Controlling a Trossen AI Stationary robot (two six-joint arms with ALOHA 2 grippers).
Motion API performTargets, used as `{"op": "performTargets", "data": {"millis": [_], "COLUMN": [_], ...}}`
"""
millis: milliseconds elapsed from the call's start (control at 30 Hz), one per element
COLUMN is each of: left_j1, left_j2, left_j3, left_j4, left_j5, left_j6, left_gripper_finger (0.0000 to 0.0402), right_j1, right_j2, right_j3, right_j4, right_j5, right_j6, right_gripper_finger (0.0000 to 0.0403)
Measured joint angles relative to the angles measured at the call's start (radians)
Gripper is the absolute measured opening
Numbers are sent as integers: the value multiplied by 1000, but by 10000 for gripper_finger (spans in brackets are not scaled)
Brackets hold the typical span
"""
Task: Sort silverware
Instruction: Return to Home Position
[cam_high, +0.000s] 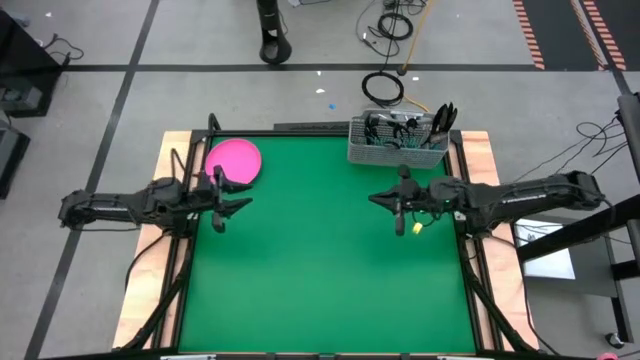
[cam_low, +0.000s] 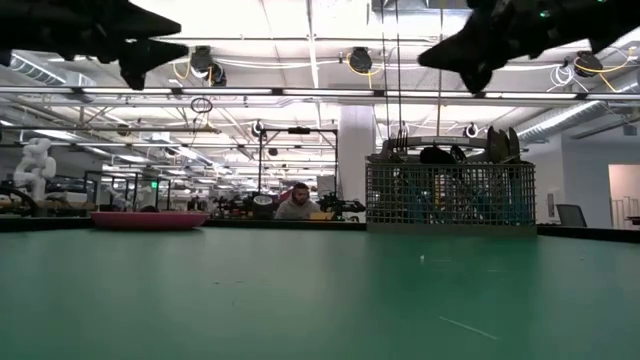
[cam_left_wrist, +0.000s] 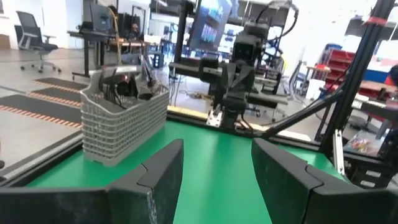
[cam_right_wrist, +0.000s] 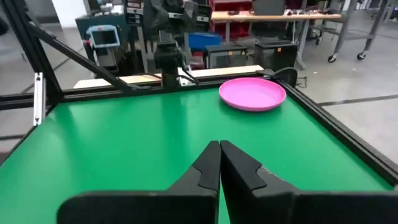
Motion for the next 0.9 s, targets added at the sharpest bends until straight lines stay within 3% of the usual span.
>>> {"op": "performTargets", "data": {"millis": [267,433,900], "left_j1": [0,0,0], "left_j2": [-168,-227,-334], "left_j3": [0,0,0], "left_j4": [-126,-178,-257], "left_j5": [-4,-11,-21], "left_j6": [-1,-2,3], "left_gripper_finger": [192,192,192], "right_j1": [-2,-1,-1], "right_j2": [-226,-376,-660], "right_j3": [-249,-371,-399], "right_j4": [88,98,-170], "right_j5": [76,70,61], "right_j6": [83,141,118], "right_gripper_finger": [0,0,0]}}
